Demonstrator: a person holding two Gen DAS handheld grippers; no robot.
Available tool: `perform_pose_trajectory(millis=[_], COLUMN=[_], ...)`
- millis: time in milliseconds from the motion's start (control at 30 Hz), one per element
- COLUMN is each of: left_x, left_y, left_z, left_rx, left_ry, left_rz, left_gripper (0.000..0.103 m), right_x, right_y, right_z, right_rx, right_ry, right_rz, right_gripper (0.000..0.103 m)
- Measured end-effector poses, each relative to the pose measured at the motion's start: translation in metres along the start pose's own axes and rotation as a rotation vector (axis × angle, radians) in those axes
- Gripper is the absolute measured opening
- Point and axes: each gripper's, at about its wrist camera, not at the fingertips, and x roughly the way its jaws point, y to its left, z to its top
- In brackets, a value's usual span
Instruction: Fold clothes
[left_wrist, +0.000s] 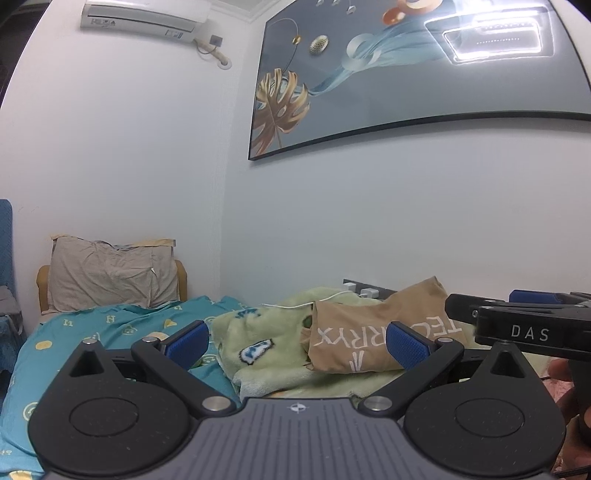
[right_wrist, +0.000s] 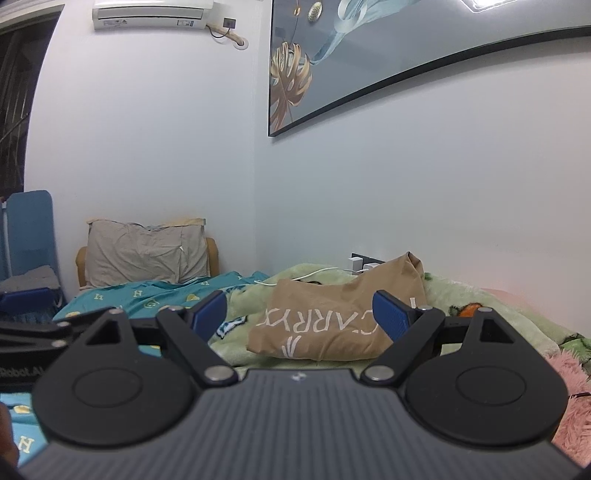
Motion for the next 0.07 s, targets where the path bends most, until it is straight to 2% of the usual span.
perform_pose_trajectory(millis=[67], left_x=[-0.0017], left_y=[-0.0015], left_z=[0.0008], left_rx=[0.003], left_ry=[-0.003], left_rz=[-0.004], left_gripper=[0.103], right_x=[-0.0020], right_y=[0.0022], right_z=[-0.0004], right_rx=[-0.009], right_ry=[0.000], right_rz=[0.000], right_gripper=[0.087])
